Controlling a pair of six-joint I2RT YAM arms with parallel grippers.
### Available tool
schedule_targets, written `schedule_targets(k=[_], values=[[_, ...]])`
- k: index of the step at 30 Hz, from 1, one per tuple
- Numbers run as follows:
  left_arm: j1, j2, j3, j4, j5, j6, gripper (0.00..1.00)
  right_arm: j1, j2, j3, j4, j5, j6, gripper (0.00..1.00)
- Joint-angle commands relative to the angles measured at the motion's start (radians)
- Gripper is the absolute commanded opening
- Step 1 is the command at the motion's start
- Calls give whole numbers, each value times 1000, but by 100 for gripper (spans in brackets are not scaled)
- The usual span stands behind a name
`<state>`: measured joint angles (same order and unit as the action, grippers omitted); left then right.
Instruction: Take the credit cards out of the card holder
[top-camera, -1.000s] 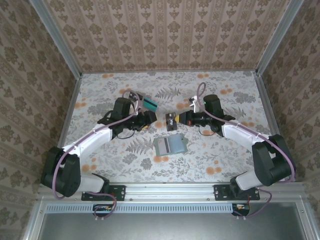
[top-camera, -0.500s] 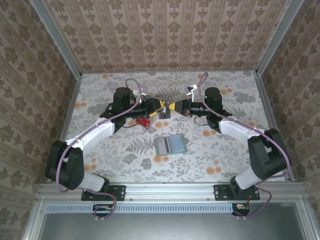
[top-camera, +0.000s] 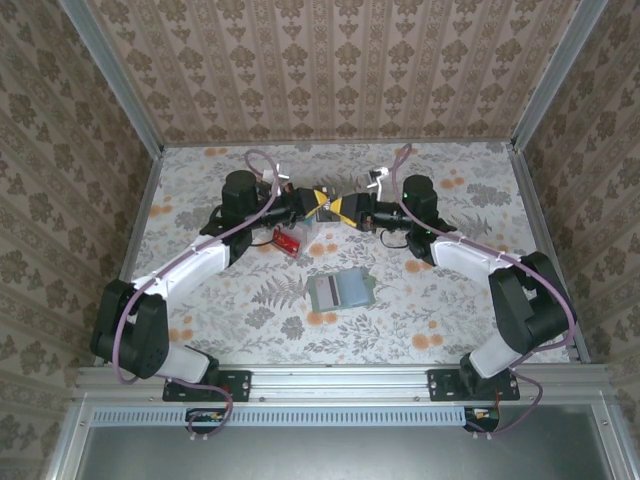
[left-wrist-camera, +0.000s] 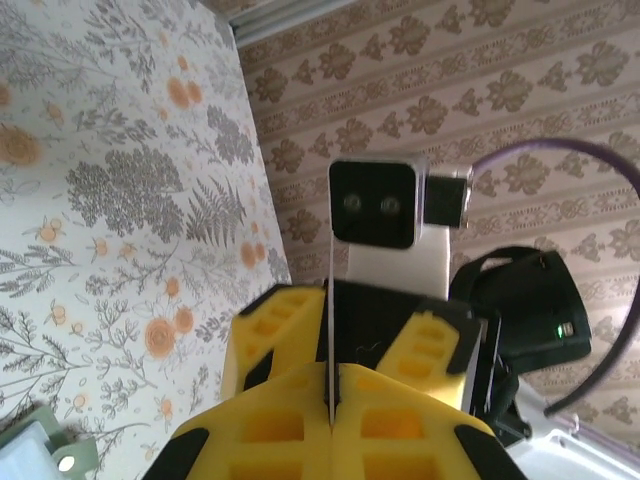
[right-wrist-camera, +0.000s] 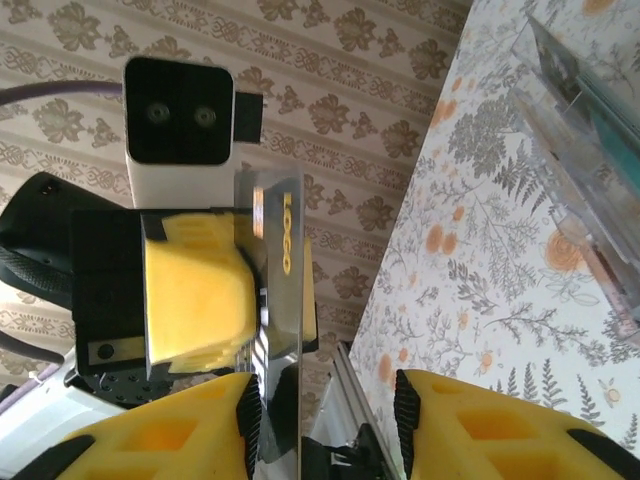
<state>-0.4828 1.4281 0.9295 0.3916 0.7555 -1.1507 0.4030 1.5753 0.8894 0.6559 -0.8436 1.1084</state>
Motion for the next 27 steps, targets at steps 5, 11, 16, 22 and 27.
schedule_targets(k=[5,11,16,22,27], values=[[9,1,-48,143,-97,-102,0,32,-14,-47,164,135,140,27],[20,1,-88,184,-105,-147,0,51,-17,-47,196,160,159,10],[59,-7,-103,116,-145,-143,27,60,-18,-11,103,181,79,0],[142,-29,-107,-211,-216,42,73,132,-2,186,-476,317,-354,0],[210,-65,-124,-390,-293,165,90,185,99,377,-687,417,-560,0]])
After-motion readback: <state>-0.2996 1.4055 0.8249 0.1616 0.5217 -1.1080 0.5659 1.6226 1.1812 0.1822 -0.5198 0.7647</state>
